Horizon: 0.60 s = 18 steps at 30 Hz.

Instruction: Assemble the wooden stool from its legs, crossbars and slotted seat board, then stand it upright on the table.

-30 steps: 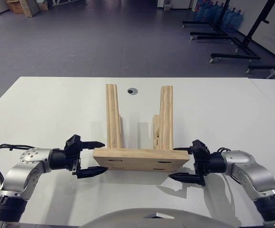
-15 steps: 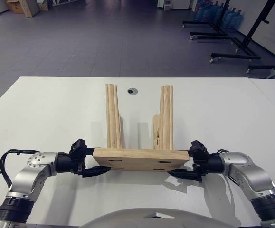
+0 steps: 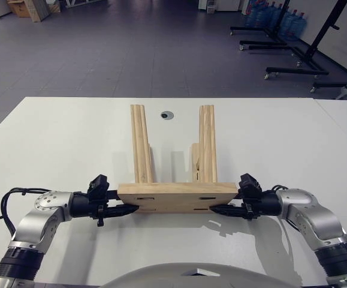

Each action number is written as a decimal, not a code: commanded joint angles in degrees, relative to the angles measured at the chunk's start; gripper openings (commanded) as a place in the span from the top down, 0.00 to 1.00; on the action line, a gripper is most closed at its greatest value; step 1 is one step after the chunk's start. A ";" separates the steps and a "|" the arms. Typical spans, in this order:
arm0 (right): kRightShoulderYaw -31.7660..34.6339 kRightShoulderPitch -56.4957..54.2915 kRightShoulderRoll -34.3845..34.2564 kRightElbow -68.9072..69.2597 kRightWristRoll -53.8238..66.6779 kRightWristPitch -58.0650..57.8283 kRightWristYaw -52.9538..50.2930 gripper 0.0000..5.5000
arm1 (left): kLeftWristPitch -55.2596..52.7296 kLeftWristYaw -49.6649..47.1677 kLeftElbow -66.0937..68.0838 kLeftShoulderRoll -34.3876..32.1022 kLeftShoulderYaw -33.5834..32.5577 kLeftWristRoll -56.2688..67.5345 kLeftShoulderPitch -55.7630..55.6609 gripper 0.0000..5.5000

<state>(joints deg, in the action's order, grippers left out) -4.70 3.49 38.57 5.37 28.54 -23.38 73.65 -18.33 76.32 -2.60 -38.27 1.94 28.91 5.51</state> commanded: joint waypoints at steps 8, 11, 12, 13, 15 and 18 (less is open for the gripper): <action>4.76 -5.76 0.78 5.06 8.56 -7.91 -0.80 0.66 | -16.44 -5.07 -9.01 -1.28 -4.22 10.16 -7.13 0.64; 8.06 -9.21 1.17 7.39 13.86 -13.10 -2.27 0.67 | -22.01 -7.40 -11.42 -1.83 -5.01 13.09 -9.82 0.64; 9.25 -10.63 1.36 8.05 15.89 -15.16 -2.83 0.67 | -23.65 -8.20 -12.05 -1.76 -5.52 14.34 -10.78 0.64; 10.39 -12.32 1.56 8.46 18.06 -17.52 -3.71 0.68 | -25.93 -9.21 -12.53 -1.84 -6.23 16.12 -11.96 0.64; 12.41 -15.38 1.80 9.23 22.28 -22.18 -5.65 0.68 | -30.20 -10.84 -13.40 -2.13 -7.65 19.55 -13.90 0.64; 14.48 -19.37 1.63 10.17 28.16 -28.41 -9.13 0.69 | -37.76 -14.53 -14.51 -1.95 -10.08 26.04 -17.38 0.64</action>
<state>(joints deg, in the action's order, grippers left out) 9.92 -11.64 41.58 12.19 52.21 -48.94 66.48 -52.17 63.80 -13.47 -41.46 -8.19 49.52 -7.68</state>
